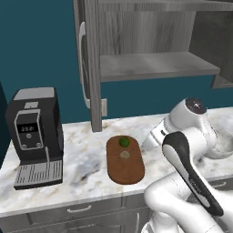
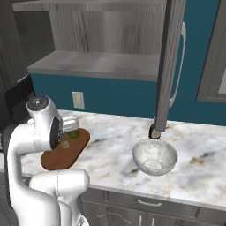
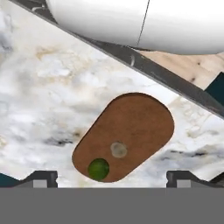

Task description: Open the cabinet. Place the bowl and condiment on the counter. Then place the lime and garlic on the cutting board.

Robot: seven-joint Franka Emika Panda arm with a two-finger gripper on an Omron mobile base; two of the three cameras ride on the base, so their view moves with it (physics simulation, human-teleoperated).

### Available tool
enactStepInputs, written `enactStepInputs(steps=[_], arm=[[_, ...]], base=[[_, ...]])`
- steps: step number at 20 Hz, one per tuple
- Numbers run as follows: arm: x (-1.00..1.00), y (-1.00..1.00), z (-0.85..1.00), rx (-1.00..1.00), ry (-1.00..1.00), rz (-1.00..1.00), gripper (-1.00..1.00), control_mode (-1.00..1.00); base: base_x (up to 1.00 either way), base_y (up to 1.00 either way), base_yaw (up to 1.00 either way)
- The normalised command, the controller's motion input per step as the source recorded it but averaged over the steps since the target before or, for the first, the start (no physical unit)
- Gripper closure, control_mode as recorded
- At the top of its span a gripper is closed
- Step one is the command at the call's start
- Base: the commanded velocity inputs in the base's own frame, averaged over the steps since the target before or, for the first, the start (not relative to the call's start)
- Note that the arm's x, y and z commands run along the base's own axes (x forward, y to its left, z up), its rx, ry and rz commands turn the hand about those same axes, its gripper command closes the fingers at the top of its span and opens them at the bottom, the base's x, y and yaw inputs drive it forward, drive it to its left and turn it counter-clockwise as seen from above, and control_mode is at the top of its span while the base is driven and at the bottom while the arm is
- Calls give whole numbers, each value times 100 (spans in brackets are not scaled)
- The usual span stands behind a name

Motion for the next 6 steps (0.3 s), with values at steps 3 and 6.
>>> enactStepInputs(steps=[3, 6], arm=[[-26, -79, 71, 9, -7, -12, -100, -100], [-44, -80, 45, 11, -16, -14, -100, -100]], base=[[0, 0, 0], [0, 0, 0]])
